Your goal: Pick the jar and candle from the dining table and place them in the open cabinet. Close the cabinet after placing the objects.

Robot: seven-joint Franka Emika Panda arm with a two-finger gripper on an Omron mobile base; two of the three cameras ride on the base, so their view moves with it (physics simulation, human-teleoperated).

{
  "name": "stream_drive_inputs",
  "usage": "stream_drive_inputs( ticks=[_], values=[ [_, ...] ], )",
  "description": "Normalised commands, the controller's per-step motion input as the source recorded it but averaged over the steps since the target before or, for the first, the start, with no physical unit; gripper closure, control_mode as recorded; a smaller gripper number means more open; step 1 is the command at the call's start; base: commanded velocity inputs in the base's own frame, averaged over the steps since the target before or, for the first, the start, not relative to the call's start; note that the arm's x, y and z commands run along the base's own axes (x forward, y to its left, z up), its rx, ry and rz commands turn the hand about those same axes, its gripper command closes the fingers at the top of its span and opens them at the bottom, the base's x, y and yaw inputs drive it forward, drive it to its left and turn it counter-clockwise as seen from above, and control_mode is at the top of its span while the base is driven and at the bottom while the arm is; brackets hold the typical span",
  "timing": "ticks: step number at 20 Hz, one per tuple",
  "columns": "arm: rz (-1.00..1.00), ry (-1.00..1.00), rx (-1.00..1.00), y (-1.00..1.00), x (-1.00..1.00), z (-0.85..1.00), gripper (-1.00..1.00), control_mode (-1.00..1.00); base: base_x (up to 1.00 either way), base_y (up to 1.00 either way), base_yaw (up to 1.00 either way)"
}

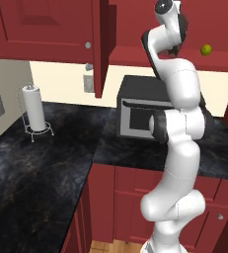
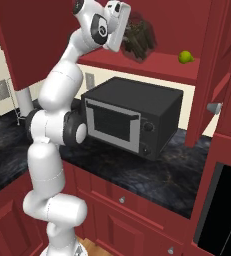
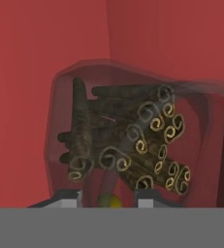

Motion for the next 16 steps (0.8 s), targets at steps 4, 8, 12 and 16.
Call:
stream_drive_inputs(
  ticks=[4,8,12,16],
  values=[
    [0.01,0.08,0.0,0.0,0.0,-0.22,1.0,-1.0,0.0,0.0,0.0],
    [0.01,0.08,0.0,0.0,0.01,-0.23,1.0,-1.0,0.0,0.0,0.0],
    [0.03,0.09,0.0,0.0,0.1,-0.26,-1.0,-1.0,0.0,0.0,0.0],
    [0.05,-0.05,-0.01,0.0,0.11,0.0,-1.0,-1.0,0.0,0.0,0.0]
  ],
)
